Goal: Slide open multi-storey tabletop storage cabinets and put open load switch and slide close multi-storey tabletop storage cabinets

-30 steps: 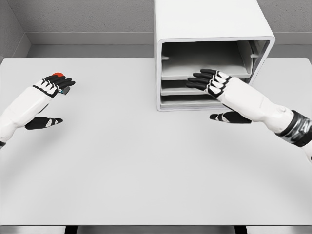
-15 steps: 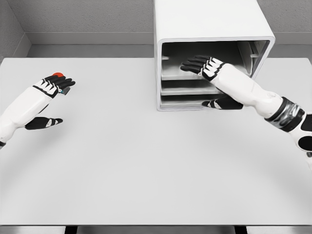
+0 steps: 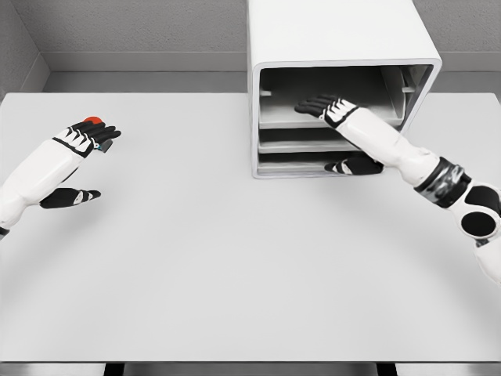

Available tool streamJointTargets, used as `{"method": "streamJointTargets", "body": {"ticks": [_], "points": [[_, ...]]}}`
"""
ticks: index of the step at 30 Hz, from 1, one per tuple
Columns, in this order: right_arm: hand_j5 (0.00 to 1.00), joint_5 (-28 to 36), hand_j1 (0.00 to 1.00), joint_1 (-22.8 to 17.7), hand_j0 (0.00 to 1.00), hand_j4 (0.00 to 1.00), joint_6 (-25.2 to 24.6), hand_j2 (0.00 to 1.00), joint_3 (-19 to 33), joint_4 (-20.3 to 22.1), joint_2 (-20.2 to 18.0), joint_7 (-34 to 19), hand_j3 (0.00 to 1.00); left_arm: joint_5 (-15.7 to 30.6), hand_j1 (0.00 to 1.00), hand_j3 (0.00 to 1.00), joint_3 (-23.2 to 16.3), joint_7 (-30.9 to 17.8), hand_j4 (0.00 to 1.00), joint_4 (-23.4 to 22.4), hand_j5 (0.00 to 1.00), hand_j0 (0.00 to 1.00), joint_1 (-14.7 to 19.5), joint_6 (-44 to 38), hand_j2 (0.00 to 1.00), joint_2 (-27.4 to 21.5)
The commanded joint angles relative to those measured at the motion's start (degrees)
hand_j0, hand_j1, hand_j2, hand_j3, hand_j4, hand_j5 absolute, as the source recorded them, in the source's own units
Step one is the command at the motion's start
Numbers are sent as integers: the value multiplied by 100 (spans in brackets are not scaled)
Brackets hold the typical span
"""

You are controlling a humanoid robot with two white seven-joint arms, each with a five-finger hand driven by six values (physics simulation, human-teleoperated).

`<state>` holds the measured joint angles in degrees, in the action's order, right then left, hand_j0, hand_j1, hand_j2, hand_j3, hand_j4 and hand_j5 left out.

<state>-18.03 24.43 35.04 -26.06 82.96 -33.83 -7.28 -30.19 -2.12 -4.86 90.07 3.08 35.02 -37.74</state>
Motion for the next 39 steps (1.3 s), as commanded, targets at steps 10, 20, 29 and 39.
{"method": "streamJointTargets", "body": {"ticks": [10, 20, 29, 39], "points": [[100, -51, 100, -9, 100, 100, -4, 100, -92, -377, 122, 7, 100, 57, 100, 100, 1, 3, 100, 1, 100, 100, 0, -2, 100, -5], [100, -51, 100, -97, 100, 100, -4, 100, -92, -350, 87, 7, 100, 689, 100, 100, -139, 29, 100, -113, 100, 100, 325, -2, 100, 4], [100, -51, 100, -413, 100, 100, -4, 100, -48, -8, -186, 25, 100, 1349, 100, 100, -1062, 12, 100, -1308, 100, 100, 1441, -2, 100, 179], [100, -7, 100, -686, 100, 100, -4, 100, -4, 450, -511, 34, 100, 1850, 100, 100, -1080, 3, 100, -2090, 100, 100, 2021, -2, 100, 557]]}}
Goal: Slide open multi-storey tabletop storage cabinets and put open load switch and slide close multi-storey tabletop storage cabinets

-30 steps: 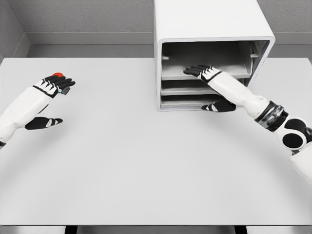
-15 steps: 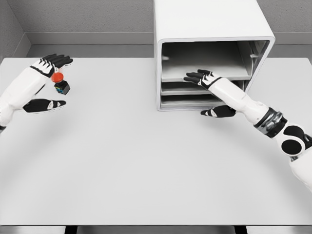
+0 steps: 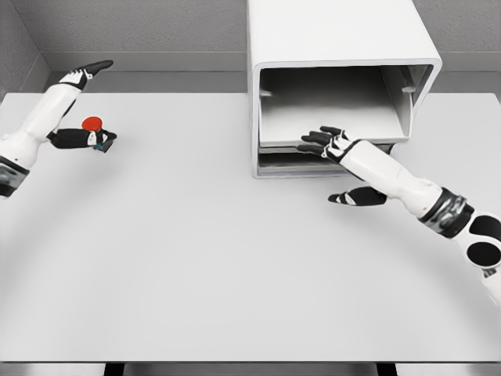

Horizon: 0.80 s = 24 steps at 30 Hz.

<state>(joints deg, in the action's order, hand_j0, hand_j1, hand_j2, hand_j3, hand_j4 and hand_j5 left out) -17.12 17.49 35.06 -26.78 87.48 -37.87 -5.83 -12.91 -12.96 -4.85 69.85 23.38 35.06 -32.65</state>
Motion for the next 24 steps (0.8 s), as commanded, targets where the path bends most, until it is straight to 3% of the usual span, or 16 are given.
{"method": "streamJointTargets", "body": {"ticks": [1, 5, 10, 12, 15, 18, 20, 24], "points": [[100, -99, 100, -17, 100, 100, -6, 100, 68, 50, -151, -103, 100, 122, 100, 100, 4, 2, 100, -94, 100, 100, 26, -6, 100, 92], [100, -107, 100, -290, 100, 100, -6, 100, 349, 252, -186, -103, 100, 139, 100, 100, 4, 2, 100, -1060, 100, 100, 553, -6, 100, 391], [100, -99, 100, -422, 100, 100, -6, 100, 455, 296, -248, -103, 100, 236, 100, 100, -162, -16, 100, -1325, 100, 100, 650, -6, 100, 452], [100, -99, 100, -466, 100, 100, -6, 100, 455, 366, -283, -103, 100, 930, 100, 100, -462, -683, 100, -1395, 100, 100, 782, -429, 100, 435], [100, -99, 100, -641, 100, 100, -6, 100, 630, 498, -309, -103, 100, 966, 100, 100, -462, -1272, 100, -1834, 100, 100, 949, -482, 100, 443], [100, -99, 100, -721, 100, 100, -6, 100, 736, 533, -309, -103, 100, 966, 100, 100, -462, -1352, 100, -2081, 100, 100, 1020, -711, 100, 461], [100, -99, 100, -721, 100, 100, -6, 100, 745, 542, -318, -103, 100, 974, 100, 100, -444, -1659, 100, -2133, 100, 100, 1063, -728, 100, 461], [100, -99, 100, -861, 100, 100, -6, 100, 982, 647, -318, -112, 100, 1335, 100, 100, -426, -1677, 100, -2485, 100, 100, 1257, -728, 100, 461]]}}
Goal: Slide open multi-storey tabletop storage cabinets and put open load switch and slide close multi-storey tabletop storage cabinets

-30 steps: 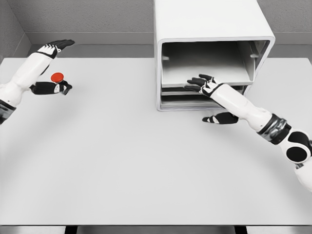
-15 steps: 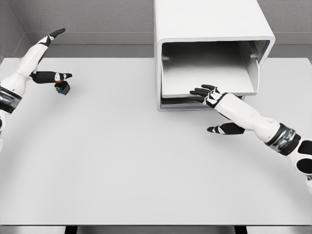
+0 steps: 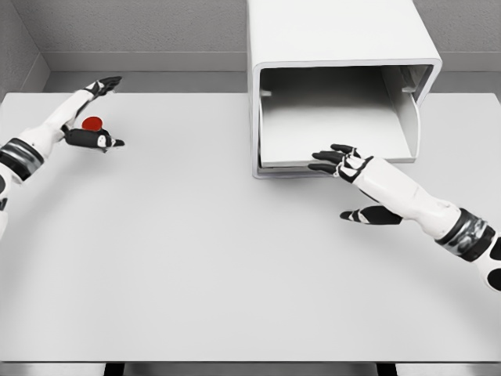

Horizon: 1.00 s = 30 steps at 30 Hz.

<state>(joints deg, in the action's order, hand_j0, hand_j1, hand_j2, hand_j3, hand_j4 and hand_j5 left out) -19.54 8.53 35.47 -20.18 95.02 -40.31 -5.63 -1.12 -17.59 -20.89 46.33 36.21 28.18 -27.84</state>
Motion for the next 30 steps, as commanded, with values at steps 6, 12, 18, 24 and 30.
{"method": "streamJointTargets", "body": {"ticks": [6, 12, 18, 24, 30], "points": [[100, 161, 100, -158, 100, 100, -47, 100, 594, 70, -179, -123, 100, 297, 100, 100, 10, -64, 100, -476, 100, 100, 97, -32, 100, -29], [100, 178, 100, -264, 100, 100, -47, 100, 1253, 202, -161, -105, 100, -151, 100, 100, -25, -64, 100, -722, 100, 100, 132, -32, 100, -29], [100, 178, 100, -422, 100, 100, -47, 100, 1499, 237, -179, -132, 100, -195, 100, 100, 107, -38, 100, -932, 100, 100, 272, -40, 100, -20], [79, 187, 79, -545, 79, 79, -47, 79, 1499, 237, -267, -132, 79, -239, 97, 97, 98, -20, 97, -1293, 97, 97, 439, -49, 97, 121], [59, 187, 59, -563, 59, 59, -47, 59, 1508, 237, -355, -132, 59, -292, 90, 90, 63, -20, 90, -1504, 90, 90, 518, -172, 90, 147]]}}
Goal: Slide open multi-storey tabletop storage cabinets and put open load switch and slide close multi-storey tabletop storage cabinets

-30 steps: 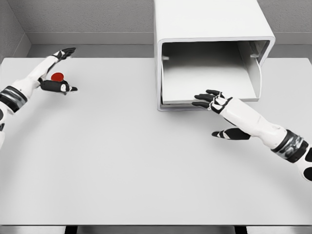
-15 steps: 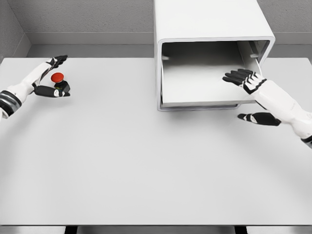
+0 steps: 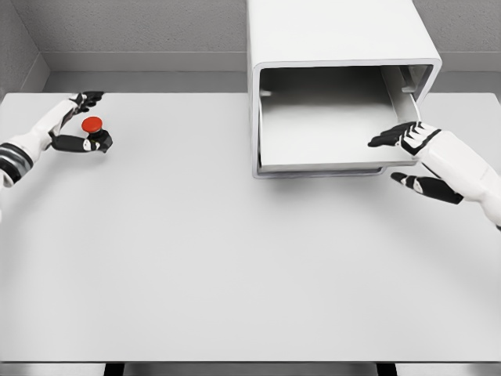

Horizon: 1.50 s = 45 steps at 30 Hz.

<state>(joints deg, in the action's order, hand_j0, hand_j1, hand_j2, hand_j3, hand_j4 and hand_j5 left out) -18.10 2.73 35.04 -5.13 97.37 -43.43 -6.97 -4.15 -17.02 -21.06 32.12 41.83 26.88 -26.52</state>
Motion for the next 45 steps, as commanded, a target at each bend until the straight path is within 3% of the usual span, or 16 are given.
{"method": "streamJointTargets", "body": {"ticks": [1, 4, 7, 10, 17, 19, 24, 28, 35, 37, 45], "points": [[58, 44, 58, -9, 58, 58, -4, 58, 12, 10, -52, 3, 58, 11, 90, 90, -4, 5, 90, -180, 90, 90, 0, -42, 90, 15], [57, 114, 57, -343, 57, 57, -4, 57, 451, 54, -131, 3, 57, 11, 90, 90, 23, 5, 90, -320, 90, 90, 53, -51, 90, 33], [57, 114, 57, -396, 57, 57, -4, 57, 469, 160, -131, 3, 57, 11, 90, 90, 14, 5, 90, -347, 90, 90, 79, -174, 90, 42], [57, 158, 57, -396, 57, 57, -4, 57, 504, 160, -140, 3, 57, 11, 79, 79, -4, 5, 79, -347, 79, 79, 79, -174, 79, 42], [57, 281, 57, -624, 57, 57, -4, 57, 583, 151, -227, 21, 57, -15, 68, 68, -4, 5, 68, -285, 68, 68, 79, -174, 68, 121], [53, 290, 53, -703, 53, 53, -4, 53, 715, 142, -254, 29, 53, -6, 67, 67, 5, 5, 67, -268, 67, 67, 79, -165, 67, 121], [53, 290, 53, -932, 53, 53, -4, 53, 820, 133, -245, 56, 53, 20, 68, 68, 40, 5, 68, -242, 68, 68, 70, -130, 68, 103], [54, 360, 54, -985, 54, 54, -4, 54, 829, 142, -245, 56, 54, 29, 67, 67, 49, 5, 67, -75, 67, 67, 62, -139, 67, 103], [55, 360, 55, -1134, 55, 55, -4, 55, 820, 133, -245, 65, 55, 29, 54, 54, 58, 5, 54, -13, 54, 54, 62, -121, 54, 103], [58, 360, 58, -1178, 58, 58, -4, 58, 812, 142, -236, 65, 58, 29, 49, 49, 67, 5, 49, 189, 49, 49, 27, -130, 49, 103], [59, 360, 59, -1257, 59, 59, -4, 59, 768, 160, -201, 65, 59, 20, 46, 46, 58, 5, 46, 584, 46, 46, 18, -148, 46, 68]]}}
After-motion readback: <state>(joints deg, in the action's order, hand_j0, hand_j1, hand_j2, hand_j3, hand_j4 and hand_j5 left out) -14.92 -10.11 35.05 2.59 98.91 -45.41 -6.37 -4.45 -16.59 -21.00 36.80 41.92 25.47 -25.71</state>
